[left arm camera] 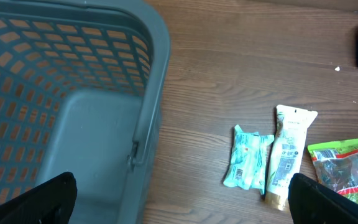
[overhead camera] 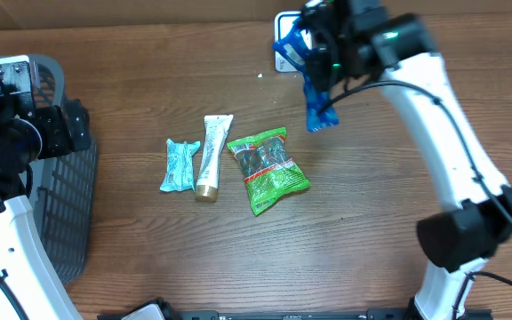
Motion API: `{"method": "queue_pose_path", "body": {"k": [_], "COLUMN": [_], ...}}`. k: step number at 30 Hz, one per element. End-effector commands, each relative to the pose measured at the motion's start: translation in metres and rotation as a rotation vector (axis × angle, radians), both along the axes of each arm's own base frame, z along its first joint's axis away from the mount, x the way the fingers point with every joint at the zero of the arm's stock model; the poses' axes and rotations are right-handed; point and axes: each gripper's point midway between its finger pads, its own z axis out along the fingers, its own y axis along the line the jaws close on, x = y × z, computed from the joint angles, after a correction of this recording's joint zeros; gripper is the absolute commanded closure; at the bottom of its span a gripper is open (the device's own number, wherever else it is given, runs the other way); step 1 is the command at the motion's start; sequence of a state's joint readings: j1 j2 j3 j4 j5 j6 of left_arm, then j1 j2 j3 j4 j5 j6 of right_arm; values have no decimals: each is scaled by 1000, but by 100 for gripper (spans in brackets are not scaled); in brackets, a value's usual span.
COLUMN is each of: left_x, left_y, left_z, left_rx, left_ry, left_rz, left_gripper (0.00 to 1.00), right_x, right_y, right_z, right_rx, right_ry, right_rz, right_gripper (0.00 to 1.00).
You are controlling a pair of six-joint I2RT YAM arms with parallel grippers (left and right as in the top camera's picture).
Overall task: Scan the item barcode
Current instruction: 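Move the blue bar right and set it down on the table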
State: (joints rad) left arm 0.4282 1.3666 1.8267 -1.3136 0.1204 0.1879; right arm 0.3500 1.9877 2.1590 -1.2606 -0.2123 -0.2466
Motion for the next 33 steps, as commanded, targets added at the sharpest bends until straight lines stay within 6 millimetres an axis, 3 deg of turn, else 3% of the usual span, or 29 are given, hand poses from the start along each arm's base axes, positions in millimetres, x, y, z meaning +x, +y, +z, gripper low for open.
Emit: {"method": "queue_pose_path", "body": {"k": [1,7,11,15,20,26,27,28,29,30,33], "left_x": [2,2,2,2,2,2,2,2,2,2,2], "left_y": [1,1,1,1,1,1,1,1,1,1,1], "left_z": [3,3,3,3,3,3,3,3,3,3,3], "left_rx": [11,11,11,11,11,11,11,11,11,11,11], "left_ry": [-7,-7,-7,-7,-7,-7,-7,-7,-7,-7,-7], "left_rz": [-15,-15,-15,-15,-15,-15,-15,-15,-15,-15,-15], "left_gripper": [0,0,0,1,0,0,0,0,0,0,0], "right_x": [-24,-32,-33,-31,-33,-33,-33,-32,-32,-30,-22], "right_y": [-31,-130,-188,-218,-238,-261,-264,-266,-266,-265,-252], "right_z": [14,-21,-57,-105,-159,-191,-191,-191,-190,-187,-170], "right_rx": [172,34,-48,-48,-65,-62,-59,-53,-39,-16,103], "right_ry": [177,338,400,429,419,383,382,381,383,387,396], "right_rz": [-88,-399,-585,-650,-647,-700,-713,-726,-737,-752,-731], "right_gripper": [96,96,96,96,96,96,87,70,39,25,13]}}
